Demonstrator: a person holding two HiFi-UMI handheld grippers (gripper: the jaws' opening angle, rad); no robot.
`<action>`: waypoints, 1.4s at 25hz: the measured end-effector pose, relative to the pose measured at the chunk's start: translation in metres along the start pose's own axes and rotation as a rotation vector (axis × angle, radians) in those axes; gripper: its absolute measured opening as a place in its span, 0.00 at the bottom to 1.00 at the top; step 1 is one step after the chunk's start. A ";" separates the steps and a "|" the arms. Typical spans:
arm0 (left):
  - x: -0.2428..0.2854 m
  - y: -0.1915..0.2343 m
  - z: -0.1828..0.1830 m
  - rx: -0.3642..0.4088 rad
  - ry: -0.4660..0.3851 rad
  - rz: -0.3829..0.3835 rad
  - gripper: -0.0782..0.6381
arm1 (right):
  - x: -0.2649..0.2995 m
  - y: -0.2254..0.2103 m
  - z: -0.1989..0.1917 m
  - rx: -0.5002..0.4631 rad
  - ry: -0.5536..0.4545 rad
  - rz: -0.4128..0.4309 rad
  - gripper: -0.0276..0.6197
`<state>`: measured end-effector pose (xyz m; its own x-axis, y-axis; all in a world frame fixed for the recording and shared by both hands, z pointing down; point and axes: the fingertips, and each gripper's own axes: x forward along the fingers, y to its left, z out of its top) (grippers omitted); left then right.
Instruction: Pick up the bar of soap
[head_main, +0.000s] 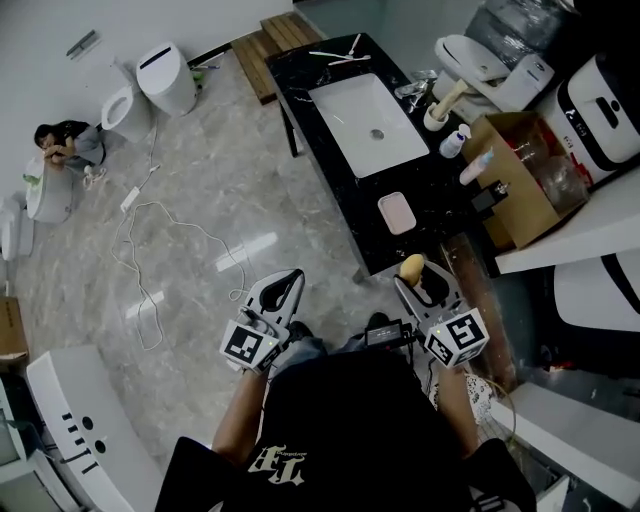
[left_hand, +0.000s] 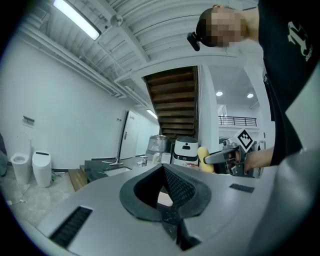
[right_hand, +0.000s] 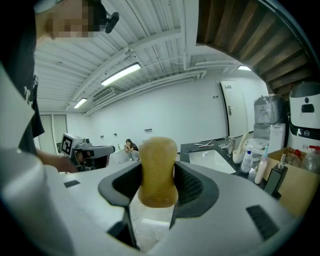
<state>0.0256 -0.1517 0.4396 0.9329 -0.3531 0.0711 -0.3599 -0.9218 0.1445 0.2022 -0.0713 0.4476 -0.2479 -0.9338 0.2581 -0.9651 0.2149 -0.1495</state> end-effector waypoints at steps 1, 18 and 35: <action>0.006 -0.005 0.001 -0.001 -0.002 -0.004 0.12 | -0.005 -0.004 -0.001 -0.003 -0.004 -0.001 0.36; 0.054 -0.079 -0.005 0.026 0.033 -0.129 0.12 | -0.070 -0.044 -0.027 0.052 -0.016 -0.075 0.36; 0.052 -0.100 -0.007 0.008 0.025 -0.198 0.12 | -0.094 -0.035 -0.036 0.045 -0.010 -0.146 0.36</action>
<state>0.1096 -0.0768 0.4356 0.9847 -0.1608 0.0670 -0.1693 -0.9741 0.1500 0.2558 0.0193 0.4630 -0.1044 -0.9569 0.2710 -0.9860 0.0640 -0.1537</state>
